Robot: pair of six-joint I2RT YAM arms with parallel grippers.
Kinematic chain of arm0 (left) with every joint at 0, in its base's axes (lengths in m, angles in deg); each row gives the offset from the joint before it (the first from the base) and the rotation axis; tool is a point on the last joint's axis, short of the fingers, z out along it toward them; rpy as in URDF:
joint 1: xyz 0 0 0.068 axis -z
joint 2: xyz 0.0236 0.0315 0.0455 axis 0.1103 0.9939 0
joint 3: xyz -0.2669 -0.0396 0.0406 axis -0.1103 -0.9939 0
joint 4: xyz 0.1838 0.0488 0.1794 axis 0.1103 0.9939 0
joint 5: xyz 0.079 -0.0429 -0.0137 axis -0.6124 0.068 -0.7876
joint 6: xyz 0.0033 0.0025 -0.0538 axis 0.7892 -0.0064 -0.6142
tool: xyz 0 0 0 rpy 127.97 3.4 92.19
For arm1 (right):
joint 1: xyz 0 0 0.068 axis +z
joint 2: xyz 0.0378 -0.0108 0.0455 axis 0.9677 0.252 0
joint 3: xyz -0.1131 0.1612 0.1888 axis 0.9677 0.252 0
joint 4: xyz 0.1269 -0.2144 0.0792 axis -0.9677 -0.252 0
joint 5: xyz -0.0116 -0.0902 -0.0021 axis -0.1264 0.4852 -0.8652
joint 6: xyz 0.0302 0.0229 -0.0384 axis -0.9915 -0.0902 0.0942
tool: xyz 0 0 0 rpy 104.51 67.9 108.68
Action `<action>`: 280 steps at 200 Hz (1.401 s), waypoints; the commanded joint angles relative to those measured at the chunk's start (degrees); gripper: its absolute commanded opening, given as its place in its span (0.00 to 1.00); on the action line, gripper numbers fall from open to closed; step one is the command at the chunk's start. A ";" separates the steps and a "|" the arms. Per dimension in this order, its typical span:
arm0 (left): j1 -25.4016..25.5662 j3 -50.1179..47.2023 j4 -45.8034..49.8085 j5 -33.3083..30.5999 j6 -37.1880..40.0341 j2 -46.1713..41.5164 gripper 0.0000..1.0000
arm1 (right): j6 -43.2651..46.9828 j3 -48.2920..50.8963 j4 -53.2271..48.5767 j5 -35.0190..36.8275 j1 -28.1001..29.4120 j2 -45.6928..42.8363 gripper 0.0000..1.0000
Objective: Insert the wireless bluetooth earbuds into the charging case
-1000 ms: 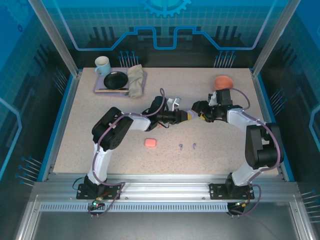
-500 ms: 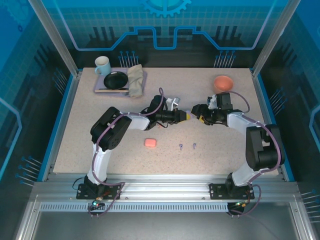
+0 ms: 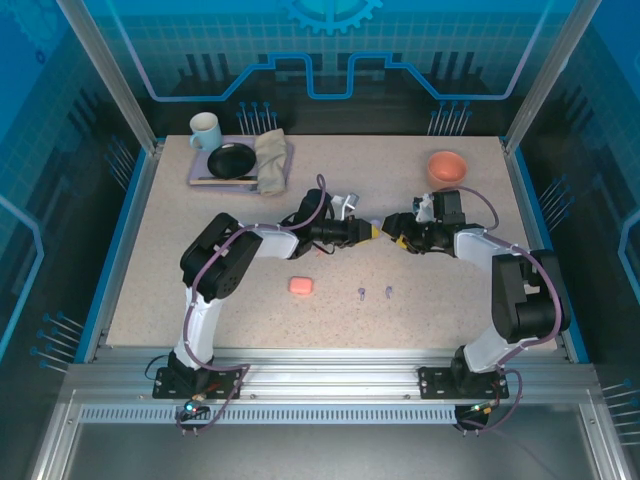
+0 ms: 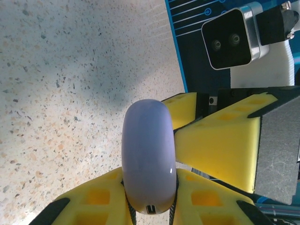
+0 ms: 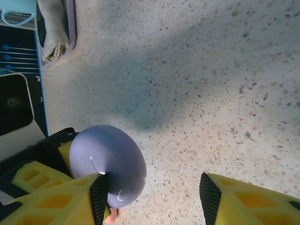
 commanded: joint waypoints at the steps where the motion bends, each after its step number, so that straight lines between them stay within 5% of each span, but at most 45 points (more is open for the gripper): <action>1: -0.32 2.51 -1.80 1.60 1.71 -1.73 0.21 | 2.00 0.75 -0.62 -2.10 0.43 0.27 0.57; 100: -0.37 1.03 -2.08 2.82 1.92 -5.16 0.19 | -0.72 -2.40 -1.70 2.41 -5.24 7.02 0.53; 138: -0.34 0.42 -2.00 2.92 2.32 -5.74 0.19 | 0.43 -4.97 -4.41 1.76 -5.94 3.18 0.53; 216: -0.40 1.82 -0.87 4.64 2.89 -5.39 0.19 | 3.22 -3.81 -1.24 -10.26 -6.31 -0.39 0.44; 280: -0.46 2.73 -0.87 4.86 2.54 -5.22 0.19 | 3.14 -4.17 0.16 -12.63 -4.74 1.76 0.39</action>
